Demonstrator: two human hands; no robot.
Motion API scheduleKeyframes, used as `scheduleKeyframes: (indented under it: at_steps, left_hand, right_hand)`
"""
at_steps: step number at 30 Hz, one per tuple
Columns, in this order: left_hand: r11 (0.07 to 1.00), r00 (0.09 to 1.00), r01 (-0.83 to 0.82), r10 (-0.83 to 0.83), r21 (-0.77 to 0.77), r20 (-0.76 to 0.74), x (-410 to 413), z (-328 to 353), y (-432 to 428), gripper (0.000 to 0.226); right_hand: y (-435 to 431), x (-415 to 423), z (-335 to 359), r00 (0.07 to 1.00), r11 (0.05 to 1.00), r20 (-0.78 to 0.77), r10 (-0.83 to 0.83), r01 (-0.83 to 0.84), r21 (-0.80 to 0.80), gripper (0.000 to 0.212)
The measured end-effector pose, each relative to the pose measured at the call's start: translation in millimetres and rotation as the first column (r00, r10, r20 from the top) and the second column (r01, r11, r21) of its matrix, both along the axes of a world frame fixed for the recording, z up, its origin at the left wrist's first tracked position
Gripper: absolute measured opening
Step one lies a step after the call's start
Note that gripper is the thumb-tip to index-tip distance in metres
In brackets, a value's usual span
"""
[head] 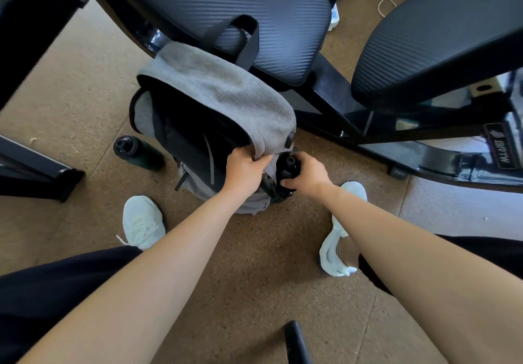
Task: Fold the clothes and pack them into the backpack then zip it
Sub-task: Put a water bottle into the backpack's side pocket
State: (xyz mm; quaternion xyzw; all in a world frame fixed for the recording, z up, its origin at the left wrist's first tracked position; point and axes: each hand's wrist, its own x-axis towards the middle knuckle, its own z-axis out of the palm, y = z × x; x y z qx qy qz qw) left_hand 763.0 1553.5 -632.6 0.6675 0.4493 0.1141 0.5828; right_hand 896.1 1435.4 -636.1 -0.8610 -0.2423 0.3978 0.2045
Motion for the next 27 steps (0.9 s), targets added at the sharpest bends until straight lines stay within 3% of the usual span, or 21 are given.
scheduleKeyframes:
  at_steps: [4, 9, 14, 16, 18, 20, 22, 24, 25, 27]
  left_hand:
    - [0.994, 0.993, 0.105, -0.103, 0.033, -0.048, -3.9, 30.3, 5.4, 0.014]
    - [0.946, 0.938, 0.32, -0.309, 0.052, -0.156, -14.9, 77.1, 19.3, 0.025]
    - [0.875, 0.845, 0.453, -0.361, 0.17, -0.395, -56.8, 128.4, 60.3, 0.021]
    - [0.877, 0.868, 0.398, -0.264, 0.269, -0.421, -78.9, 140.6, 82.3, 0.013]
    - [0.891, 0.915, 0.241, -0.077, 0.385, -0.395, -98.1, 141.6, 103.9, 0.008]
    - [0.907, 0.935, 0.033, 0.119, 0.42, -0.333, -112.0, 131.3, 121.9, 0.023]
    - [0.927, 0.925, -0.093, 0.216, 0.364, -0.313, -117.6, 118.3, 135.0, 0.051]
    - [0.964, 0.935, -0.146, 0.208, 0.22, -0.287, -114.0, 108.5, 143.8, 0.074]
    - [0.978, 0.949, -0.167, 0.193, 0.124, -0.247, -110.1, 103.9, 147.2, 0.077]
    - [0.99, 0.975, -0.14, 0.133, -0.025, -0.175, -101.0, 101.4, 149.8, 0.063]
  right_hand:
    - [-10.5, 8.4, 15.8, 0.999, 0.999, -0.017, 0.03, -0.031, -0.027, 0.082]
    - [-2.8, 23.0, 67.1, 0.986, 0.996, 0.145, 0.077, -0.083, 0.034, 0.08]
    - [30.7, 13.9, 142.7, 0.947, 0.942, 0.32, -0.028, -0.081, 0.325, 0.062]
    - [47.3, -0.4, 167.7, 0.915, 0.885, 0.404, -0.007, -0.182, 0.428, 0.049]
    - [62.9, -17.8, 180.0, 0.869, 0.837, 0.491, 0.063, -0.313, 0.448, 0.042]
    - [75.8, -34.2, 175.6, 0.813, 0.81, 0.565, 0.141, -0.423, 0.406, 0.044]
    - [85.2, -46.5, 161.0, 0.765, 0.816, 0.612, 0.2, -0.476, 0.328, 0.051]
    - [92.1, -51.9, 142.9, 0.7, 0.838, 0.66, 0.273, -0.51, 0.194, 0.057]
    - [94.5, -51.6, 134.2, 0.65, 0.838, 0.689, 0.321, -0.534, 0.114, 0.058]
    - [98.0, -44.3, 122.0, 0.547, 0.814, 0.749, 0.374, -0.581, 0.018, 0.054]
